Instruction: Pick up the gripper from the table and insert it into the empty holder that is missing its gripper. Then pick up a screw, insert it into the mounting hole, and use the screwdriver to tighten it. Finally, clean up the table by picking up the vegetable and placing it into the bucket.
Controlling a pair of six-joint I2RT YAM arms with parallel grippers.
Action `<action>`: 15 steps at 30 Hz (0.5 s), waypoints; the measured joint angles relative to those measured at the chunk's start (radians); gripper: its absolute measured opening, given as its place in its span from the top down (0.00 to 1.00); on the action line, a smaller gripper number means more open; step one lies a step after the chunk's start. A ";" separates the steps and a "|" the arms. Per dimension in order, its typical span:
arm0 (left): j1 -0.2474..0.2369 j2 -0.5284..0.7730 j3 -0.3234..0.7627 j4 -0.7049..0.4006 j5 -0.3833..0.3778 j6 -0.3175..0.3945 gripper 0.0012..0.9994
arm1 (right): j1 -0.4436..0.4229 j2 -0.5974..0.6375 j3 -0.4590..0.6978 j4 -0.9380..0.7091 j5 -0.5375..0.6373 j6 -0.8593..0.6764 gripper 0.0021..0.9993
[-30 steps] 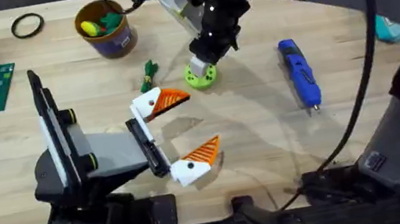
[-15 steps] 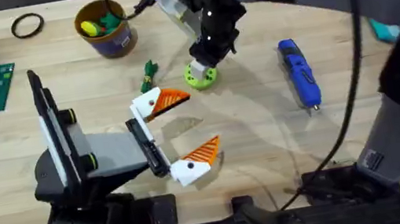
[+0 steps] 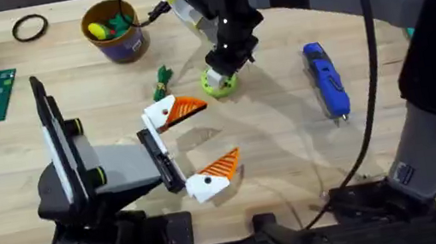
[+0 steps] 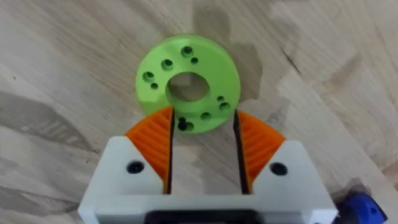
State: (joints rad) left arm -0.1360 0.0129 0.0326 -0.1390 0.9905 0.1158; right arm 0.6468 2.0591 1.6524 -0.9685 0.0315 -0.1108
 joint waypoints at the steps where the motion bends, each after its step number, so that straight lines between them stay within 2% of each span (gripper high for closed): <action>1: 0.000 0.000 0.000 0.000 0.000 0.000 0.01 | 0.000 0.000 0.000 0.000 -0.002 0.002 0.47; 15: 0.000 0.000 0.000 0.000 0.000 0.000 0.01 | 0.013 0.000 0.000 -0.016 -0.004 0.030 0.47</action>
State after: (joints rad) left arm -0.1360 0.0131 0.0326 -0.1390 0.9905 0.1158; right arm 0.6599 2.0594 1.6524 -0.9848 0.0273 -0.0804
